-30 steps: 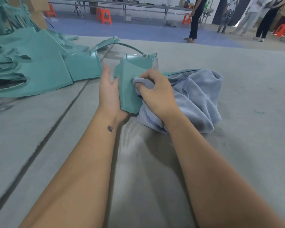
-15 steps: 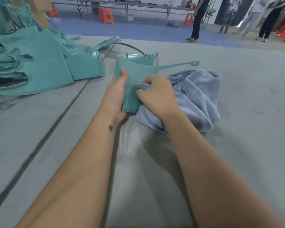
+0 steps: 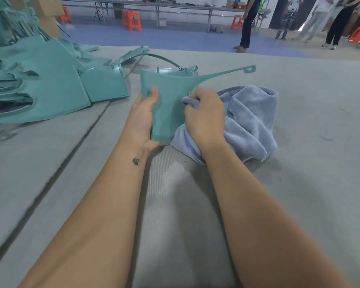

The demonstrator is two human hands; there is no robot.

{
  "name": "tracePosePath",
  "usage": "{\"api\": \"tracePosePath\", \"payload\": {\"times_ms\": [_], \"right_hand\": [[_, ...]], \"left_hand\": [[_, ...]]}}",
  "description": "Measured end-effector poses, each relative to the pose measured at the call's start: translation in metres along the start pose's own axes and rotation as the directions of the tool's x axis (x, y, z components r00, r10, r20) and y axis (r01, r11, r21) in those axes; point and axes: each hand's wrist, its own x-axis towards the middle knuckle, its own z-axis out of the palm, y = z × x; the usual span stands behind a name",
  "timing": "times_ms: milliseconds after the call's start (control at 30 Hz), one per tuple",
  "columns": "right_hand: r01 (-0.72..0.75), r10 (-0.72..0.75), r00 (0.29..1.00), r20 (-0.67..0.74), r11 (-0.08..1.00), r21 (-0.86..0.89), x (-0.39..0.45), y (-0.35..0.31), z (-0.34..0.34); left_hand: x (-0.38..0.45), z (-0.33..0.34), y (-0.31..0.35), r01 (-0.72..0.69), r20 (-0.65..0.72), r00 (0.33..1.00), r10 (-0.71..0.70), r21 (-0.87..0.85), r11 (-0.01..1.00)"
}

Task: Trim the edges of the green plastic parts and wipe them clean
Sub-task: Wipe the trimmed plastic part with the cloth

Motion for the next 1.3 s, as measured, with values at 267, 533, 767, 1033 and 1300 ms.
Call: {"api": "tracePosePath", "payload": {"times_ms": [267, 533, 767, 1033, 1300], "right_hand": [[0.072, -0.062, 0.978, 0.201, 0.997, -0.043, -0.004, -0.004, -0.001], [0.175, -0.186, 0.940, 0.286, 0.982, 0.064, -0.009, -0.012, -0.003], [0.126, -0.256, 0.852, 0.457, 0.947, 0.295, -0.022, -0.033, -0.016], [0.062, -0.094, 0.958, 0.272, 0.990, 0.125, -0.017, -0.024, -0.008], [0.041, 0.074, 0.960, 0.269, 0.917, -0.397, -0.003, -0.015, -0.028]], "left_hand": [[0.002, 0.000, 0.003, -0.153, -0.126, 0.981, 0.146, -0.053, 0.987], [0.004, -0.003, 0.009, -0.172, -0.198, 0.971, 0.136, -0.180, 0.968], [0.005, -0.003, 0.011, -0.212, -0.241, 0.957, 0.162, -0.199, 0.957], [0.002, -0.001, 0.009, -0.099, -0.176, 0.983, 0.061, -0.217, 0.971], [0.008, -0.006, 0.004, -0.140, -0.274, 0.957, 0.091, -0.165, 0.976]]}}
